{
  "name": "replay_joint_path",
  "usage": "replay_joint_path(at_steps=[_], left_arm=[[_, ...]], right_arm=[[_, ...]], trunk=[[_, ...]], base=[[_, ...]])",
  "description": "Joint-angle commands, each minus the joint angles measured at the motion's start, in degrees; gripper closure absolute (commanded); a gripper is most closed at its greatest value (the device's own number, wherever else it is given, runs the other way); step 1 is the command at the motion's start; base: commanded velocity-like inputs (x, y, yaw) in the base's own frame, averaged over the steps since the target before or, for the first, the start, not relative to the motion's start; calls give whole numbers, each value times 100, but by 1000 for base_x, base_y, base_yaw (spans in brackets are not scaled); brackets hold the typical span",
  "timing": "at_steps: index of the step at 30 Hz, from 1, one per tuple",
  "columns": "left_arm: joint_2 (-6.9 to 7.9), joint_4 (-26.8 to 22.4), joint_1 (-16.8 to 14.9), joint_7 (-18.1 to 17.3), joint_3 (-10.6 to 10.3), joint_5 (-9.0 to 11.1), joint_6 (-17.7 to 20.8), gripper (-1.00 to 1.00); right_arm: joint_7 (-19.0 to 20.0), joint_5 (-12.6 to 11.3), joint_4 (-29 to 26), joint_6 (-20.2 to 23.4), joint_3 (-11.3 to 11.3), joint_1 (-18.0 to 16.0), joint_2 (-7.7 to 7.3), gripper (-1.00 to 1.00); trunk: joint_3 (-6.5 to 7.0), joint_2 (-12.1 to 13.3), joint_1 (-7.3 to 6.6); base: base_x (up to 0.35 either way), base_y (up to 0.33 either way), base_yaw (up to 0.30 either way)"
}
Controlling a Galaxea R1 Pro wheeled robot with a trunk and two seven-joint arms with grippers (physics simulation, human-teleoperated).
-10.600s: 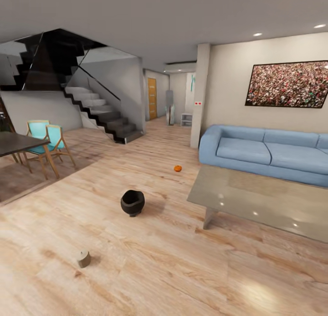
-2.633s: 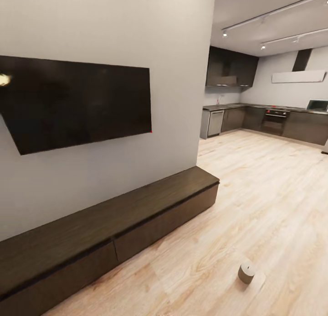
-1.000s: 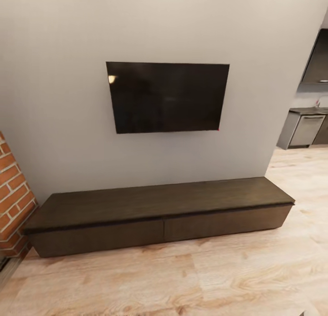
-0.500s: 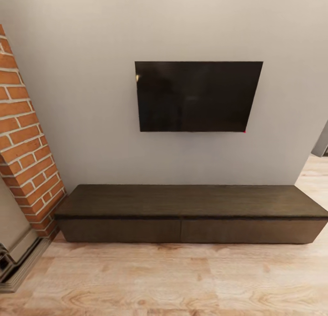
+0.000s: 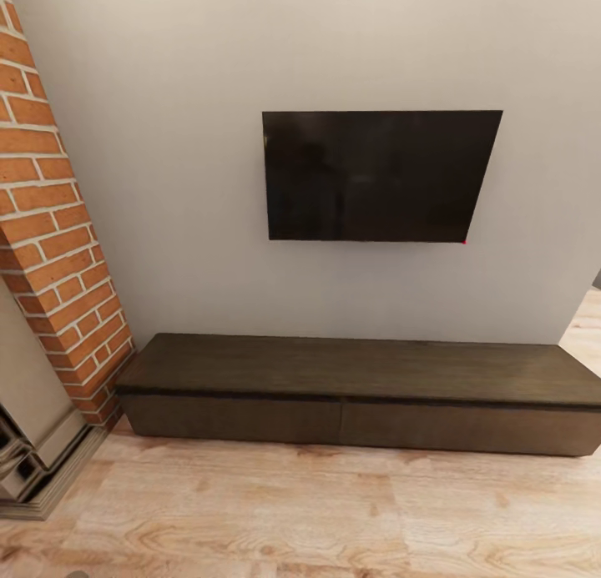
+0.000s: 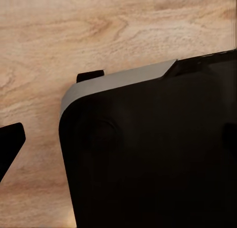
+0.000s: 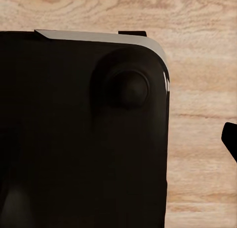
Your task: Place each of the two pumpkins and all three candles from the living room inside a cabinet in the living room (use any cabinet), then make sure every cabinet is closed, and position the cauldron so it is next to a table in the living room.
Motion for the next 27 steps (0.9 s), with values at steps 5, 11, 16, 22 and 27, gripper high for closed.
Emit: replay_joint_path(at_steps=[5, 11, 16, 22, 27], left_arm=[[-60, -22, 0, -3, -34, -25, -3, -100], [-78, -29, 0, 72, 40, 27, -25, -100], [-96, -336, -1, 86, 73, 222, -28, -100], [-100, -1302, -24, 174, 82, 484, 30, -100], [-99, -2810, -24, 350, 92, 499, 1161, -100]], right_arm=[[49, -1, 5, -24, -11, -3, 3, -100], [64, -4, 0, -26, -13, -3, 1, -100], [69, 45, -8, -12, 4, -3, 1, -100], [63, -11, -65, -235, -35, -3, 1, -100], [64, -249, -629, -586, -267, -3, -32, -100]], trunk=[[-5, -2, 0], [-5, -2, 0], [-5, -2, 0], [-5, -2, 0], [-5, -2, 0]], base=[[0, -94, 1], [0, -198, 0], [0, -26, 0], [0, -2, 0], [0, 0, 0]])
